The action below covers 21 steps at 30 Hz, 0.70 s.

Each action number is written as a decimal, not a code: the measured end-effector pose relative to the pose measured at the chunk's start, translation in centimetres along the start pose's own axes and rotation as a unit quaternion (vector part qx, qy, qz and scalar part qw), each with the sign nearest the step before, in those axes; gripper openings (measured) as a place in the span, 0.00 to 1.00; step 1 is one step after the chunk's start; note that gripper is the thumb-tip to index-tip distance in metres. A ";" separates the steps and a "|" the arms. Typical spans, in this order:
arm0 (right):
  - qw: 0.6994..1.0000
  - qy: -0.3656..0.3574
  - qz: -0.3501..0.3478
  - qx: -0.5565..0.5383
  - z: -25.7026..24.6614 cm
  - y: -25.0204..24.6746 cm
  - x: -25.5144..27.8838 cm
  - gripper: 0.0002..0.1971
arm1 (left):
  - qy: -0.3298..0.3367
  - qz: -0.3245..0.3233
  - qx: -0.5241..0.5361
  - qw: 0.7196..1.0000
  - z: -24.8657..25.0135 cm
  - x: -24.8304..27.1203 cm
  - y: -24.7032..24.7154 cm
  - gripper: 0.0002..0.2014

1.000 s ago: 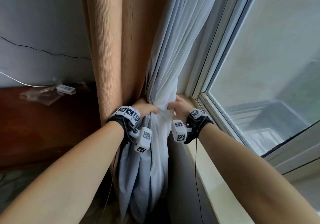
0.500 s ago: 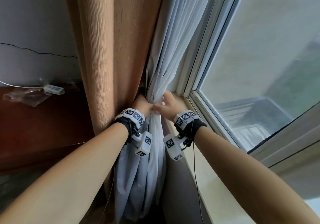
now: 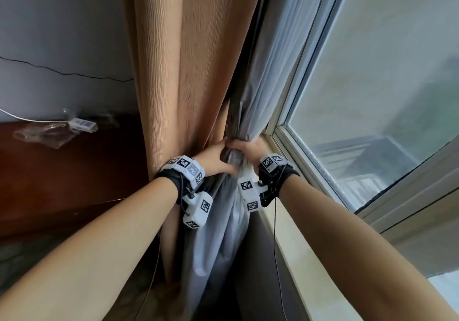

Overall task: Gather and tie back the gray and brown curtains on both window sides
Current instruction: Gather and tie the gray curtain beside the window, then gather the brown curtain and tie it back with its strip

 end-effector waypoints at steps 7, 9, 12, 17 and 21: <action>0.998 0.015 0.050 0.028 1.4 -1.7 0.5 0.24 | -0.059 0.236 0.051 0.969 -1.8 4.4 -3.3 0.07; 0.998 0.018 0.039 0.035 1.5 -1.8 0.8 0.27 | -0.097 0.351 -0.018 0.931 -1.9 5.9 -4.5 0.17; 0.998 0.024 -0.004 0.054 0.8 -1.8 2.6 0.23 | -0.147 0.394 -0.040 0.906 -1.4 7.1 -4.3 0.22; 0.998 0.022 -0.043 0.033 0.4 -3.0 5.2 0.10 | -0.133 0.345 -0.049 0.928 -0.1 5.9 -1.8 0.11; 0.998 0.004 0.014 0.059 1.1 -5.4 5.4 0.10 | -0.134 0.332 0.027 0.933 0.0 7.1 -0.8 0.13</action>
Point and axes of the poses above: each hand's wrist, its own x-axis away from the middle knuckle, its own y-axis out of the palm, z = x × y, the point moved 4 cm from there along -x, towards the middle knuckle, and after that the axes turned 7 degrees about -y, right-handed, at the moved point
